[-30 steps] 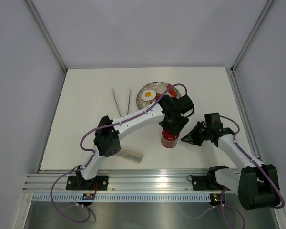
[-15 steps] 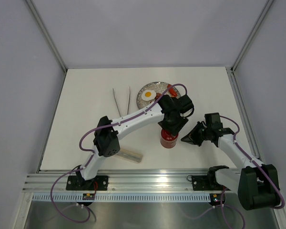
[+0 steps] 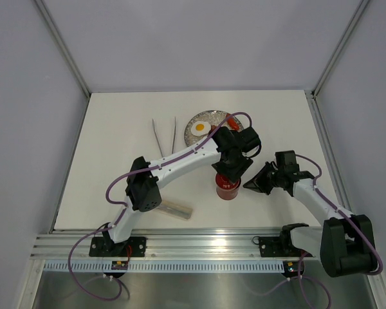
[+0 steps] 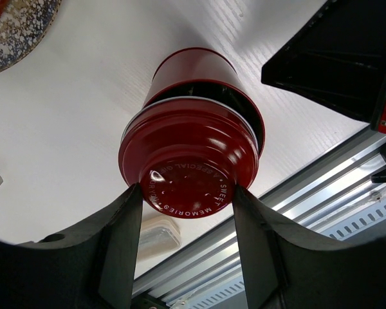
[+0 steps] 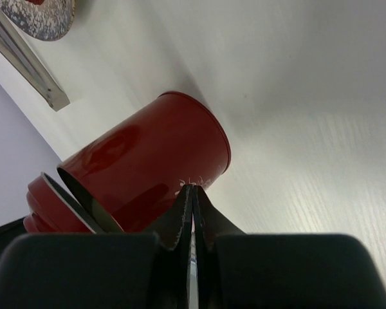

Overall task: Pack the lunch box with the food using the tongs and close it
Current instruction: Close the box lid on the packing box.

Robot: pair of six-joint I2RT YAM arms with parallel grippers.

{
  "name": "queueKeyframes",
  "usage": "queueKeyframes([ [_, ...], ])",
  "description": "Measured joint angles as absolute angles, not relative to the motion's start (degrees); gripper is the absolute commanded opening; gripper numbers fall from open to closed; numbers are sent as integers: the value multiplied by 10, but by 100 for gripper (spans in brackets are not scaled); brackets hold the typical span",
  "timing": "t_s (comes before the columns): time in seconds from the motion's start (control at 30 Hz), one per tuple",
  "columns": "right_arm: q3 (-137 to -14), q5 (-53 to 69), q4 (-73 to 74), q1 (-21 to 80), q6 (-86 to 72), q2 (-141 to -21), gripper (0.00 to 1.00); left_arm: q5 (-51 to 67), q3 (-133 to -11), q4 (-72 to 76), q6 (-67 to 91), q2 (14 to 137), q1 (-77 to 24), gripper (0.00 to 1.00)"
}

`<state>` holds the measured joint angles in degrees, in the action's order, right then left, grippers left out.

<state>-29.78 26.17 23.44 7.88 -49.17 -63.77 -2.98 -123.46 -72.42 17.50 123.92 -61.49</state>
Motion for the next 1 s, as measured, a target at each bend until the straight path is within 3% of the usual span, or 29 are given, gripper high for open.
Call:
queueKeyframes([
  [0.3, -339, 266, 184, 80, -495, -732, 5, -29, -1242, -726, 173, 1239, -615, 2],
  [1.0, -357, 250, 154, 154, -513, -759, 6, -25, -1242, -740, 167, 1239, -615, 2],
])
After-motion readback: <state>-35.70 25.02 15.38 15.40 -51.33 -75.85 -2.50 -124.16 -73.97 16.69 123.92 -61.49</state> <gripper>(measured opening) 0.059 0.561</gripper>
